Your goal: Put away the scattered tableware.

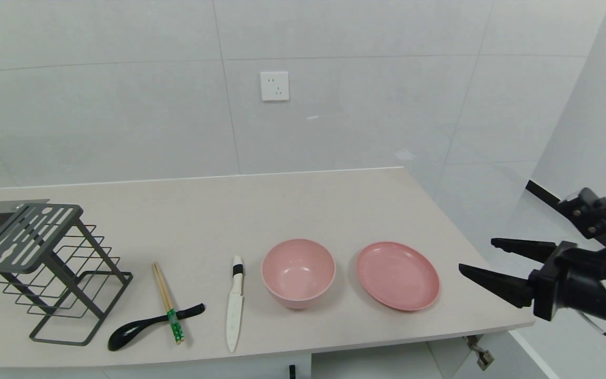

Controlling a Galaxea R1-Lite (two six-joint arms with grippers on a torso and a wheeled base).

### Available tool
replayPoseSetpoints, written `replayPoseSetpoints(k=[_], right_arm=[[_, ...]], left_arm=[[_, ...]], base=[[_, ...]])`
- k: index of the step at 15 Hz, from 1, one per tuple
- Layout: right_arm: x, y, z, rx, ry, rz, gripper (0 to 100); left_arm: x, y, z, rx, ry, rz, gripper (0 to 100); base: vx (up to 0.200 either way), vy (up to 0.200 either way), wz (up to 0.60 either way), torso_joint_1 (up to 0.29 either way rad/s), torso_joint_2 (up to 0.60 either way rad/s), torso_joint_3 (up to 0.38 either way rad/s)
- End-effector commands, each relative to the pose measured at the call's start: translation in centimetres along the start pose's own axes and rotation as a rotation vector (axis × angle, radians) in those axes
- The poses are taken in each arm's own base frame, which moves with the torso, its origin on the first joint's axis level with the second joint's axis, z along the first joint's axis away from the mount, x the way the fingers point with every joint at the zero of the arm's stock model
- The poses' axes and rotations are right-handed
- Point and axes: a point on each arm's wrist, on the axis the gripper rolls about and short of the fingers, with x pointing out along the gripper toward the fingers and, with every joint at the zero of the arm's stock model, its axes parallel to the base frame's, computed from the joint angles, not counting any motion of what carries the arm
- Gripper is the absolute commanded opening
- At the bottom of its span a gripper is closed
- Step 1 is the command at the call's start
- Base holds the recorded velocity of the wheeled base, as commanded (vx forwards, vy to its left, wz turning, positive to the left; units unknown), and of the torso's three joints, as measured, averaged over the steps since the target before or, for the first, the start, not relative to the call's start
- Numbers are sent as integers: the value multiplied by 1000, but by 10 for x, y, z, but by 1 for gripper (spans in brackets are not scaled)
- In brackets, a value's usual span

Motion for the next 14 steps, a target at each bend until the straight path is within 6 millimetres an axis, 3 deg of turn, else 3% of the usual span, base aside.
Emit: replayPoseSetpoints(k=[1,8,10,14], right_arm=[[32,-13,-8,40,94,11,100],[75,-32,-35,68,160,8,100],[94,-42,-34,58,135,-13,100],[118,-62,-56,77,154,-54,100]], left_arm=[[0,0,0,0,1,0,100],[0,0,0,0,1,0,100],[0,0,0,0,1,0,100],[0,0,0,0,1,0,100]], base=[[0,0,0,0,0,0],[0,0,0,0,0,0],[0,0,0,0,0,0],[0,0,0,0,0,0]])
